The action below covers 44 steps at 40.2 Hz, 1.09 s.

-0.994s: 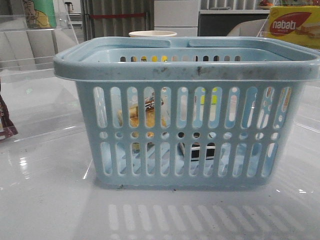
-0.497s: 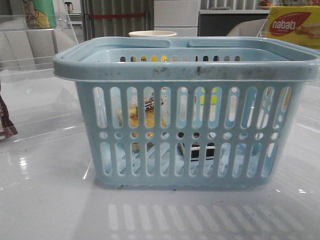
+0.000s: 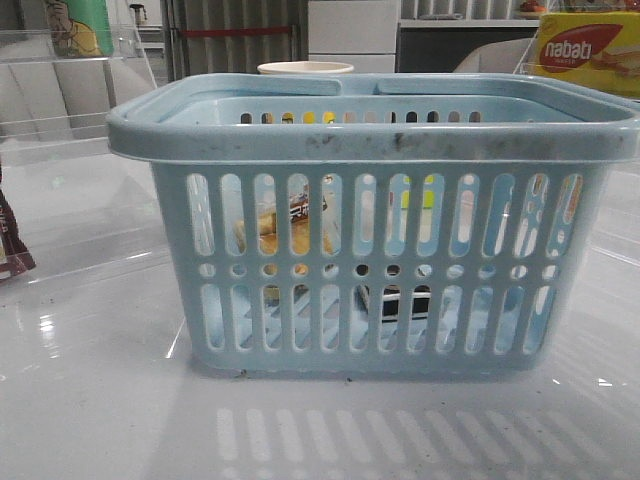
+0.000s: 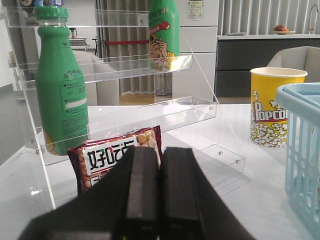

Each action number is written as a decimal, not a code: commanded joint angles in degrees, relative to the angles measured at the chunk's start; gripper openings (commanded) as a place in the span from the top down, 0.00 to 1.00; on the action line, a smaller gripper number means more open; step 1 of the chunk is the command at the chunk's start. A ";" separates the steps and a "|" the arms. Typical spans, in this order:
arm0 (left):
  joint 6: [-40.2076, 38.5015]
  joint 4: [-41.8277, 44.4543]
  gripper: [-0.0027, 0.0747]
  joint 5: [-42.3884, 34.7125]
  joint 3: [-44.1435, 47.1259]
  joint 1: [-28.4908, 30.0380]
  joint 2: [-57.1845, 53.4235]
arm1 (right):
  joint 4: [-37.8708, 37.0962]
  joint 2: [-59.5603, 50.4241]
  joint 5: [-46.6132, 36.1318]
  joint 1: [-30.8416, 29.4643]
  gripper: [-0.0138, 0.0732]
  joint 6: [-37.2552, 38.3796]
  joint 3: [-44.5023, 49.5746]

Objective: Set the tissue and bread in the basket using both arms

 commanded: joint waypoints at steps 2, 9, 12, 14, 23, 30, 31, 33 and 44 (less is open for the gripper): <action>-0.50 -1.06 0.85 -4.60 0.34 1.71 -1.11 | -0.16 -0.09 -3.92 0.02 0.81 -0.65 -1.54; -0.50 -1.06 0.85 -4.60 0.34 1.53 -1.11 | -0.16 -0.09 -3.92 0.02 0.81 -0.65 -1.54; -0.50 -1.06 0.85 -4.60 0.34 1.22 -1.11 | -0.16 -0.09 -3.92 0.02 0.81 -0.65 -1.54; -0.50 -1.06 0.85 -4.60 0.34 0.90 -1.11 | -0.16 -0.09 -3.92 0.02 0.81 -0.65 -1.54; -0.50 -1.06 0.85 -4.60 0.34 -1.96 -1.11 | -0.16 -0.09 -3.92 0.02 0.81 -0.65 -1.54; -0.50 -1.06 0.85 -4.60 0.34 -1.85 -1.11 | -0.16 -0.09 -3.92 0.02 0.81 -0.65 -1.54; -0.50 -1.06 0.85 -4.60 0.34 -1.85 -1.11 | -0.16 -0.09 -3.92 0.02 0.81 -0.65 -1.54; -0.50 -1.06 0.85 -4.60 0.34 -1.85 -1.11 | -0.16 -0.09 -3.92 0.02 0.81 -0.65 -1.54; -0.50 -1.06 0.85 -4.60 0.34 -1.85 -1.11 | -0.16 -0.09 -3.92 0.02 0.81 -0.65 -1.54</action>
